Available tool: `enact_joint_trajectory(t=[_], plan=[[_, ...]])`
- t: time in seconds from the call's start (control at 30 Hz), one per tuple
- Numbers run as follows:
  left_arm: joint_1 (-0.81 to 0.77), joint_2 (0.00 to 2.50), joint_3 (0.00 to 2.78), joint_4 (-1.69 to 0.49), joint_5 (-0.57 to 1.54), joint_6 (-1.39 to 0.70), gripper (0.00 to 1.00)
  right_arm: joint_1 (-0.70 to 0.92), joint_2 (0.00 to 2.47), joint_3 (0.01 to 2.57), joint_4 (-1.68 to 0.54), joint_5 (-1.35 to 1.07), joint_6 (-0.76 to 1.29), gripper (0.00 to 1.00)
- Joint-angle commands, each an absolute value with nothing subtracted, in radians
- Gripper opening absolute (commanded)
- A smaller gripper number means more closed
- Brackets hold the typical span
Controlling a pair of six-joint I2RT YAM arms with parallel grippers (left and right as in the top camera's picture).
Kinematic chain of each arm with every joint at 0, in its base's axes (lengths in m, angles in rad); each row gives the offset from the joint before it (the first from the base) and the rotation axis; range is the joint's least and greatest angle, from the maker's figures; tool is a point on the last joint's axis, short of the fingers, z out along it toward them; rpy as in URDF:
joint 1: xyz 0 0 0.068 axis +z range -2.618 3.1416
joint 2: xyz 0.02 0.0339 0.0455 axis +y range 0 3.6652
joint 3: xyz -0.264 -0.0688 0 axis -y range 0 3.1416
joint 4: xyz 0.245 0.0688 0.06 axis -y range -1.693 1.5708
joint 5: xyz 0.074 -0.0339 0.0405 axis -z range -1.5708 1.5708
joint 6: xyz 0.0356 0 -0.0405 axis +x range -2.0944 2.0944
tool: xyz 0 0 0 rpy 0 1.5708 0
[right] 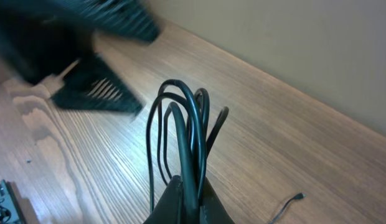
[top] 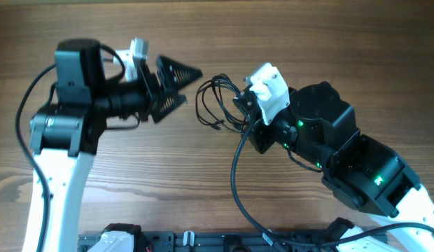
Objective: Untangle cables
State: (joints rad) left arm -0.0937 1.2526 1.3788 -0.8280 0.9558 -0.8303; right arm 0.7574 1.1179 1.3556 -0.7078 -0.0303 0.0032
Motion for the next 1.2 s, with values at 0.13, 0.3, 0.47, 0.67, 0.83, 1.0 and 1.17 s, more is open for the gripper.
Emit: enact_joint_trajectory(t=[0.13, 0.3, 0.47, 0.67, 0.83, 1.0, 1.17], plan=[[-0.076, 1.544, 1.388, -0.666, 1.128, -1.126, 1.0, 0.759, 1.102, 1.367, -0.715, -0.015, 0.029, 0.06], [-0.07, 1.639, 1.388, -0.665, 1.358, -1.161, 1.0, 0.759, 1.102, 1.367, -0.725, -0.015, 0.028, 0.06], [-0.004, 1.629, 1.388, -0.741, 1.577, -1.16, 1.0, 0.759, 1.102, 1.367, -0.746, -0.015, 0.027, 0.06], [0.059, 1.61, 1.388, -0.913, 1.578, -0.834, 0.64, 0.759, 1.102, 1.367, -0.763, 0.012, 0.027, 0.06], [0.055, 1.582, 1.388, -1.379, 1.577, -0.471, 0.8, 0.759, 1.102, 1.367, -0.76, 0.011, 0.029, 0.06], [0.054, 1.583, 1.388, -1.586, 1.467, -0.265, 1.0, 0.759, 1.102, 1.367, -0.76, 0.011, 0.03, 0.06], [0.054, 1.597, 1.388, -1.556, 1.404, -0.27, 1.0, 0.759, 1.102, 1.367, -0.76, 0.011, 0.052, 0.06]])
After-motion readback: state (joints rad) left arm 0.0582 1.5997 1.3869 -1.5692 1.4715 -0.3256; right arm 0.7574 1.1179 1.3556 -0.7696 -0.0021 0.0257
